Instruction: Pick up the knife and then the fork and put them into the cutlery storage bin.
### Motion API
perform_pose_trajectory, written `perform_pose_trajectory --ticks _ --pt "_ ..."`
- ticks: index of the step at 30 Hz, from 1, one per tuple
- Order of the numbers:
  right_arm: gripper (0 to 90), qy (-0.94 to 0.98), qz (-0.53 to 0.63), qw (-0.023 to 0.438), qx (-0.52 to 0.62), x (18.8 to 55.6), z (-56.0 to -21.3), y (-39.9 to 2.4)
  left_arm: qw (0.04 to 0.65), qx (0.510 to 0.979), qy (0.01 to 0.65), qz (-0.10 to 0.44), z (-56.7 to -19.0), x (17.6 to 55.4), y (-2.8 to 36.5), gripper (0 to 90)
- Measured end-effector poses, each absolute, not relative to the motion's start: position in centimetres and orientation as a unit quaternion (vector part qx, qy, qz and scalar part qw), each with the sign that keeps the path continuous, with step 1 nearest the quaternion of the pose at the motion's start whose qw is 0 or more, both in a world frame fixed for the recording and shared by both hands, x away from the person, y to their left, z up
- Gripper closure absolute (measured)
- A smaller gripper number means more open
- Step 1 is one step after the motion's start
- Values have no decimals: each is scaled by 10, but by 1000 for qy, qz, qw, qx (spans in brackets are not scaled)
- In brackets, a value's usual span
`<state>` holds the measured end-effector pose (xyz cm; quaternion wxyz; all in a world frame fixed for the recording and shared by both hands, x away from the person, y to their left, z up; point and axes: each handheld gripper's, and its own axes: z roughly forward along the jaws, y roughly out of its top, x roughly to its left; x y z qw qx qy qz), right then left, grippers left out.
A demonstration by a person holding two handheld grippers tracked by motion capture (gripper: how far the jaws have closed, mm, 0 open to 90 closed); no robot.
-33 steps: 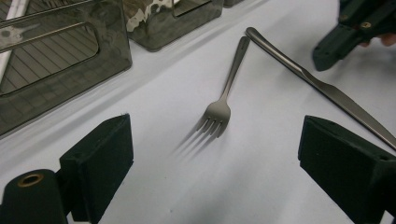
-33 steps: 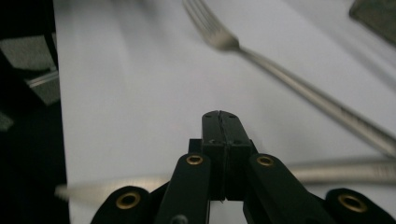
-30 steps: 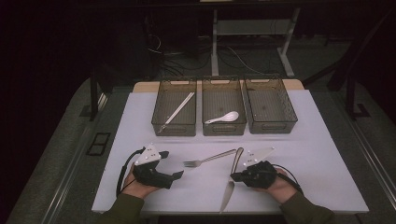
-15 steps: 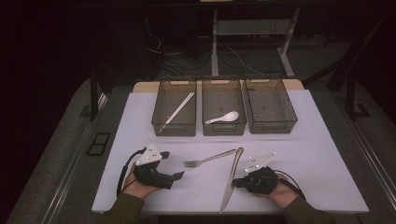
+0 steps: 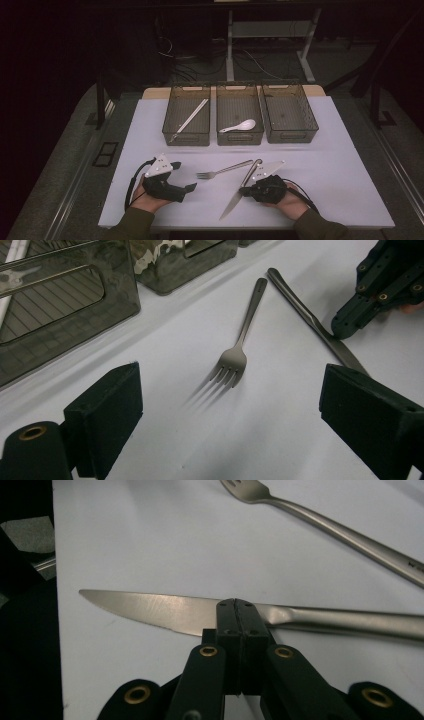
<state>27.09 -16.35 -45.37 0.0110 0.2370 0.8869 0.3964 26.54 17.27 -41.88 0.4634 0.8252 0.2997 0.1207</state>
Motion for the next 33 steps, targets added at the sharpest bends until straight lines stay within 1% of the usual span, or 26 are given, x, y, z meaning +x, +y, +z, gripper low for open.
perform_pose_trajectory --ticks 15,26,27,33 --pt "897 878 411 17 245 292 -457 -132 464 825 299 123 -418 265 173 96" --pt "895 878 413 13 242 294 -457 -131 463 827 294 121 -418 265 172 96" --pt "888 878 414 13 241 294 -456 -131 464 827 293 121 -418 265 172 96" --pt "761 871 426 -2 243 297 -445 -144 464 829 289 116 -419 265 170 96"
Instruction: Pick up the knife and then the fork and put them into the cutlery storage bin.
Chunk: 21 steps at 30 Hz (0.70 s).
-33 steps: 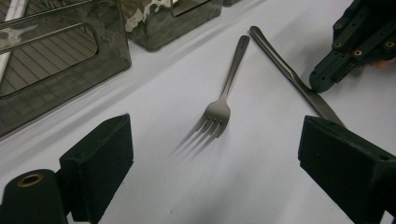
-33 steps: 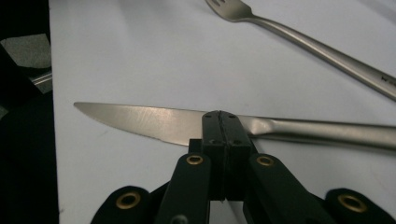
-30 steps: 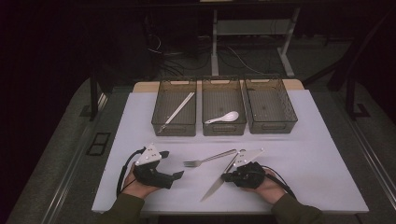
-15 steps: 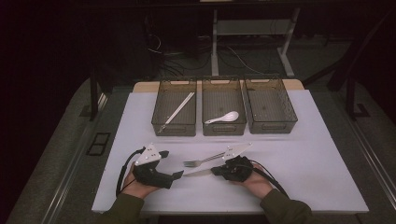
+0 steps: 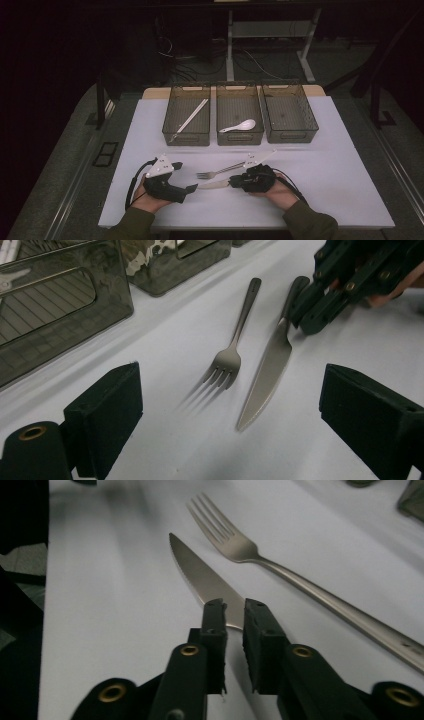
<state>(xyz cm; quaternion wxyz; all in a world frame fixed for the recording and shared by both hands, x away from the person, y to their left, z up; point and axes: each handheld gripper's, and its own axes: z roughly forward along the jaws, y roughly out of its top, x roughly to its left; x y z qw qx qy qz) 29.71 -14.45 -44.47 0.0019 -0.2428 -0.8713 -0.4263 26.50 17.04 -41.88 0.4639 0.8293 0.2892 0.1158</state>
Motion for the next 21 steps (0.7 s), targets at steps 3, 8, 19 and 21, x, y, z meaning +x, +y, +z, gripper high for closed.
perform_pose_trajectory --ticks 3,8,19,21 --pt "692 -870 -427 5 -248 302 -439 -154 465 829 289 116 -419 265 170 96" --pt "616 -883 -408 -2 -233 310 -428 -166 466 829 288 117 -418 265 169 97" --pt "573 -931 -323 -4 -170 333 -421 -162 466 829 289 113 -419 265 169 96" --pt "554 -939 -302 0 -166 335 -421 -158 465 830 287 113 -419 265 169 96"
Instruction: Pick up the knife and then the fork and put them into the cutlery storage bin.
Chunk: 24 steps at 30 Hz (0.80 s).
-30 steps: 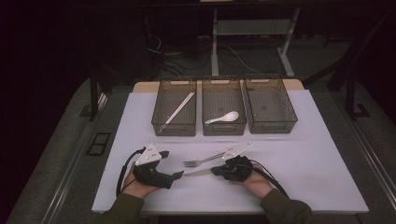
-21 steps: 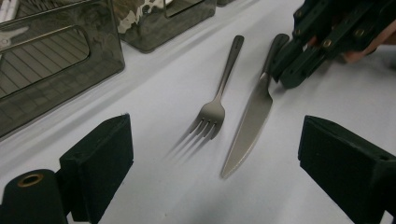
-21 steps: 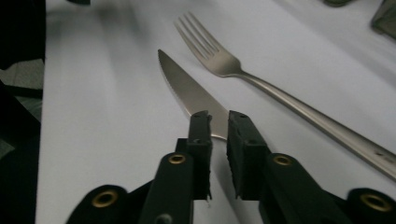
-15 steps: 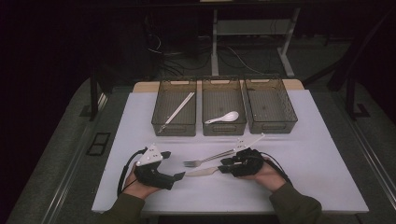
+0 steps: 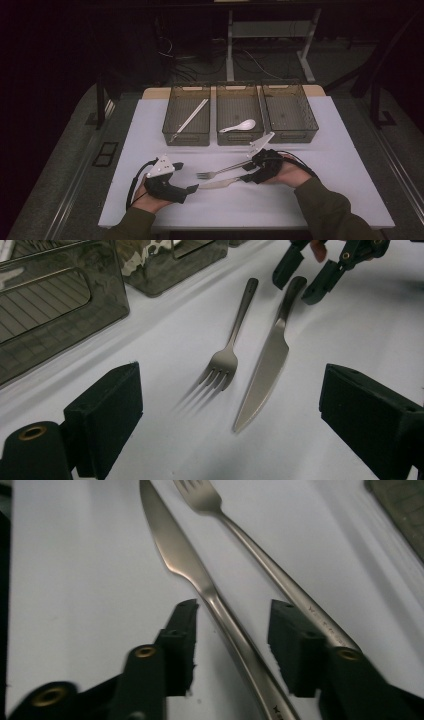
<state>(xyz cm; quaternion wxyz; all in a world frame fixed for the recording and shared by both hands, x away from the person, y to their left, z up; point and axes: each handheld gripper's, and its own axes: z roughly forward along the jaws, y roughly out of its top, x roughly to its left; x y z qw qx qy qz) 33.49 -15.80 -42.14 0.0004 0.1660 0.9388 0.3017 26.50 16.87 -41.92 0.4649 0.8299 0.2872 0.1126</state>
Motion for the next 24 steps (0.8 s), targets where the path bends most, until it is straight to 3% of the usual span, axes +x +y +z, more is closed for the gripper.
perform_pose_trajectory --ticks 24 --pt "705 992 125 3 34 348 -419 -110 467 829 288 107 -420 266 169 97"
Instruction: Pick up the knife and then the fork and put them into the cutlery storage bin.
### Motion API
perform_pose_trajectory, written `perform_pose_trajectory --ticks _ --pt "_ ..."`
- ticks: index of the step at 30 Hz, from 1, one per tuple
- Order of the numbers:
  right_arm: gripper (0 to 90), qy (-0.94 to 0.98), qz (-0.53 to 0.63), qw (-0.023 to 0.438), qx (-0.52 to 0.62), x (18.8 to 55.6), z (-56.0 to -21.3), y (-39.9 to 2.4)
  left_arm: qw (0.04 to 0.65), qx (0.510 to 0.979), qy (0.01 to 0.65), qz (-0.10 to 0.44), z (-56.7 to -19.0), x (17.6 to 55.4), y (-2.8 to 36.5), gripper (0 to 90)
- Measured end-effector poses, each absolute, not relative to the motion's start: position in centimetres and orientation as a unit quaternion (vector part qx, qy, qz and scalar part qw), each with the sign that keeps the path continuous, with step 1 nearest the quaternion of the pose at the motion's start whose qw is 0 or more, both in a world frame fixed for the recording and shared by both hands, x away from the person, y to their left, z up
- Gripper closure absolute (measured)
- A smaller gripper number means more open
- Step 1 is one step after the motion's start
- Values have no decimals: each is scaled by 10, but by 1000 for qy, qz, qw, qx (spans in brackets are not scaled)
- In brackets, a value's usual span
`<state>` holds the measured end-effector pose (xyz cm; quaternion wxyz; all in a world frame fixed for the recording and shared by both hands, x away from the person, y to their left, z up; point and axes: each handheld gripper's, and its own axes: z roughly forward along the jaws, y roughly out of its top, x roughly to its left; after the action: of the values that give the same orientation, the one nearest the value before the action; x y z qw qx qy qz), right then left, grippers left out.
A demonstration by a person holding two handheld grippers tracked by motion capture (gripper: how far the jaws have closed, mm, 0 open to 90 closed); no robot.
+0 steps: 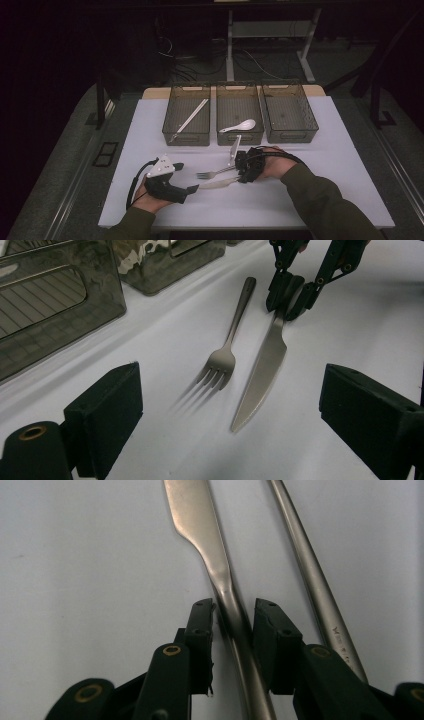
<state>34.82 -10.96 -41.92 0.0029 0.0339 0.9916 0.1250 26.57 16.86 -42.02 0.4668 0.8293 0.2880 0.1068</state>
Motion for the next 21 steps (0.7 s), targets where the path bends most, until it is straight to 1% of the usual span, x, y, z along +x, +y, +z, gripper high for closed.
perform_pose_trajectory --ticks 9,15,21 --pt "725 998 60 19 -10 345 -417 -91 467 829 290 103 -420 265 168 97" --pt "794 998 59 15 -24 345 -417 -91 466 829 291 103 -421 265 168 97" --pt "797 998 63 11 -18 345 -417 -92 467 828 292 104 -421 266 169 97"
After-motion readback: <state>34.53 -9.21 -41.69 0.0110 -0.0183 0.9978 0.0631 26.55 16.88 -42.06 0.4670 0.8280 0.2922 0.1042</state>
